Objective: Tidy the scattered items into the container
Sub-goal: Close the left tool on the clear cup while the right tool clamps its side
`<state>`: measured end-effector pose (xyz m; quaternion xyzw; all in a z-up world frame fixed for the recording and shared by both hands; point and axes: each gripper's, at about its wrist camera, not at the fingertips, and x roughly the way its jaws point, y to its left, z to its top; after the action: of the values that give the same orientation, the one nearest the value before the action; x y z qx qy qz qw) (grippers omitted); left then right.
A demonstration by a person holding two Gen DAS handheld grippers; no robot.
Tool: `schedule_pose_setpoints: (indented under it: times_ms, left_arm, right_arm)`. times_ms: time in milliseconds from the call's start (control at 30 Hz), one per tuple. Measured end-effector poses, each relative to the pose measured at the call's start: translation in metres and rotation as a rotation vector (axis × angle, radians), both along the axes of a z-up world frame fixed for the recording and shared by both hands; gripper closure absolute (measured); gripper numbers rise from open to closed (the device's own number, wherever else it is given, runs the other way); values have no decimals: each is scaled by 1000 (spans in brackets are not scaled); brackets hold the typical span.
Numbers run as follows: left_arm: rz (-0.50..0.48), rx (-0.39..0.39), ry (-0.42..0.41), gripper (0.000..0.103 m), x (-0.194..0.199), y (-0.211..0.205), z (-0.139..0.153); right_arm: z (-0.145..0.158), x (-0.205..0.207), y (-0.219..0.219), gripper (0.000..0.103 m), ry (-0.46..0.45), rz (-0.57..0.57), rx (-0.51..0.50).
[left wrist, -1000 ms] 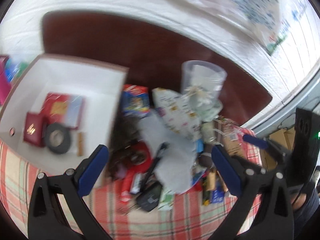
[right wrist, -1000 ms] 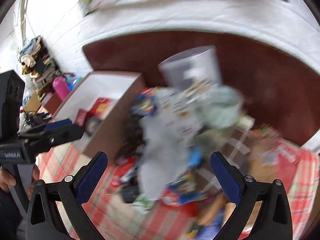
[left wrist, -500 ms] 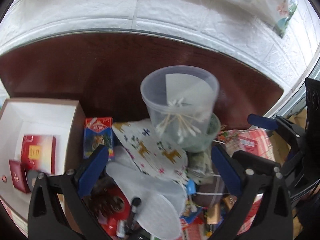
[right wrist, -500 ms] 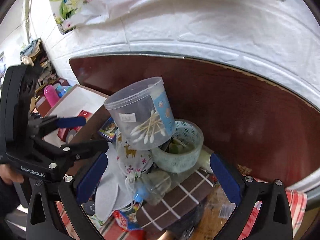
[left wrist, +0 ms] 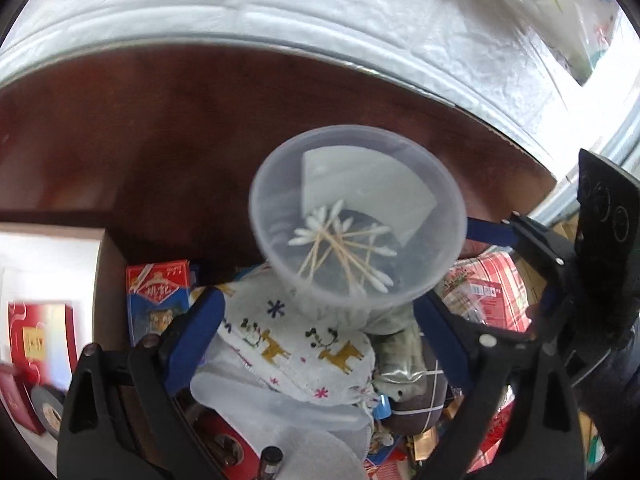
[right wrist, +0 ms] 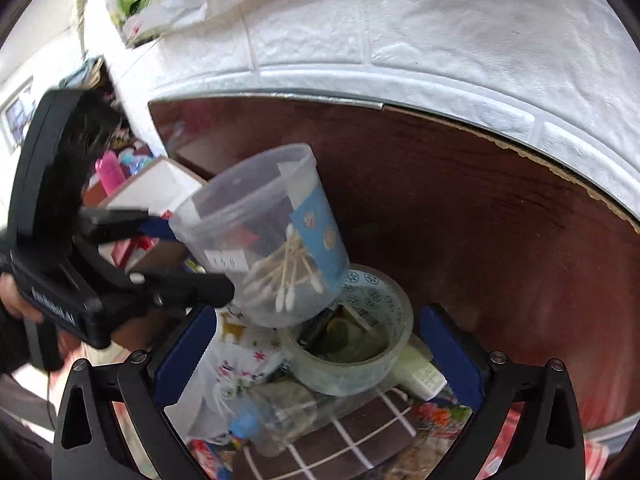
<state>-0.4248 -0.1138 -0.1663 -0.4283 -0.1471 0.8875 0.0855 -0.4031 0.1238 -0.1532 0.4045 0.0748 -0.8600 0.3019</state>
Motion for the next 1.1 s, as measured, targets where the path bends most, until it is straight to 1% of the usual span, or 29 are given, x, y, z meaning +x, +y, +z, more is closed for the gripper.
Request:
schedule_pose_setpoints:
  times_ms: [100, 167, 333, 367, 433, 533, 600, 633, 767, 900, 967, 1100]
  left_arm:
    - [-17, 16, 6, 6, -8, -1, 0]
    - [-26, 6, 4, 6, -12, 2, -1]
    - [-56, 14, -3, 7, -20, 2, 1]
    - [-63, 17, 0, 7, -22, 1, 2]
    - [-77, 21, -1, 7, -25, 0, 4]
    - [-94, 20, -8, 9, -30, 0, 4]
    - [-104, 12, -15, 13, -34, 1, 2]
    - [-107, 14, -19, 13, -36, 2, 1]
    - [-100, 17, -19, 12, -40, -1, -1]
    - [-93, 32, -11, 13, -37, 0, 1]
    - [-82, 51, -3, 13, -33, 0, 4]
    - [-74, 54, 21, 13, -21, 7, 17]
  right_arm:
    - [-2, -1, -5, 1, 10, 38, 17]
    - [-4, -1, -9, 1, 28, 48, 23]
    - [-8, -7, -18, 1, 41, 80, -7]
    - [-9, -8, -20, 2, 43, 86, -8]
    - [-12, -11, -26, 8, 47, 96, -12]
    - [-17, -16, -33, 9, 43, 107, -22]
    - [-20, -19, -39, 10, 41, 114, -26]
    - [-21, -20, -41, 10, 45, 115, -27]
    - [-26, -22, -46, 11, 57, 115, -24]
    - [-26, -21, -44, 11, 45, 104, -35]
    - [-24, -18, -40, 11, 41, 93, -51]
    - [-15, -6, -36, 11, 42, 80, -60]
